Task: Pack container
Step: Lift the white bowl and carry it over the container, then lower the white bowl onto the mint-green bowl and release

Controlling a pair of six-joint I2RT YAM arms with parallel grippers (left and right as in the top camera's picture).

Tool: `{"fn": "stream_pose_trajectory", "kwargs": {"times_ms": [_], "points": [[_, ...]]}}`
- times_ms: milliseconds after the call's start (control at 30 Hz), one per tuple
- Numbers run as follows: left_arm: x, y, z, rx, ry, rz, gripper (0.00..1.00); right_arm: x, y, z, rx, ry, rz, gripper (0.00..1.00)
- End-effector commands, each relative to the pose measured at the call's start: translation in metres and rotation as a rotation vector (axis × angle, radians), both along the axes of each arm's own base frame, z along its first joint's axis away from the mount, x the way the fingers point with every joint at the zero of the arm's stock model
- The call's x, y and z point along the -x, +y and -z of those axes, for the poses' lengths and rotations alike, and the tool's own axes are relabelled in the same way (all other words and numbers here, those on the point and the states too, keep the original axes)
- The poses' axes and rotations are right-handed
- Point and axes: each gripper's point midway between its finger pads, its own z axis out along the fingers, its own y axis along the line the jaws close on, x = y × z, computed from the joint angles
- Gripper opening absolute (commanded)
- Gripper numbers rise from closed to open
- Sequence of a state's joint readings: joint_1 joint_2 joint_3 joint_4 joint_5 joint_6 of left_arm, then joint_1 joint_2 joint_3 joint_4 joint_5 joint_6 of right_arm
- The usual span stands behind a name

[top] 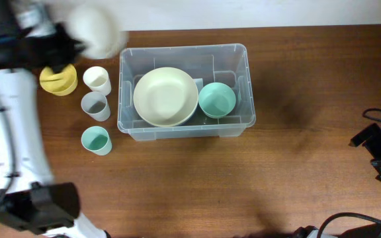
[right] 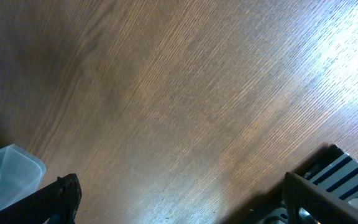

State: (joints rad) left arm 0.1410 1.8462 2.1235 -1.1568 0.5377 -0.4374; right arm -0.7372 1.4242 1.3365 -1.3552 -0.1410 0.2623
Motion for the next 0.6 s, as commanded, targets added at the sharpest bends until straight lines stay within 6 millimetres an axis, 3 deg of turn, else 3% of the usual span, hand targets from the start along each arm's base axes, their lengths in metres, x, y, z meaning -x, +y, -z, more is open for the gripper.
{"fn": "stream_pose_trajectory", "kwargs": {"times_ms": [0,133,233,400,567], "points": [[0.004,-0.071,-0.007,-0.132,-0.058,0.119,0.01,0.000,0.000,0.000,-0.004,-0.006,0.010,0.99],[0.010,-0.154,0.012,-0.204,-0.068,0.260,0.01,0.000,0.000,0.000,-0.004,-0.006,0.010,0.99],[0.011,-0.201,0.037,-0.281,-0.066,0.318,0.01,0.000,0.000,0.000,-0.003,-0.006,0.010,0.99],[0.005,-0.245,0.087,-0.345,-0.020,0.369,0.01,0.000,0.000,0.000,-0.004,-0.006,0.009,0.99],[-0.004,-0.258,0.157,-0.375,0.102,0.391,0.01,0.000,0.000,0.000,-0.003,-0.006,0.010,0.99]]}}
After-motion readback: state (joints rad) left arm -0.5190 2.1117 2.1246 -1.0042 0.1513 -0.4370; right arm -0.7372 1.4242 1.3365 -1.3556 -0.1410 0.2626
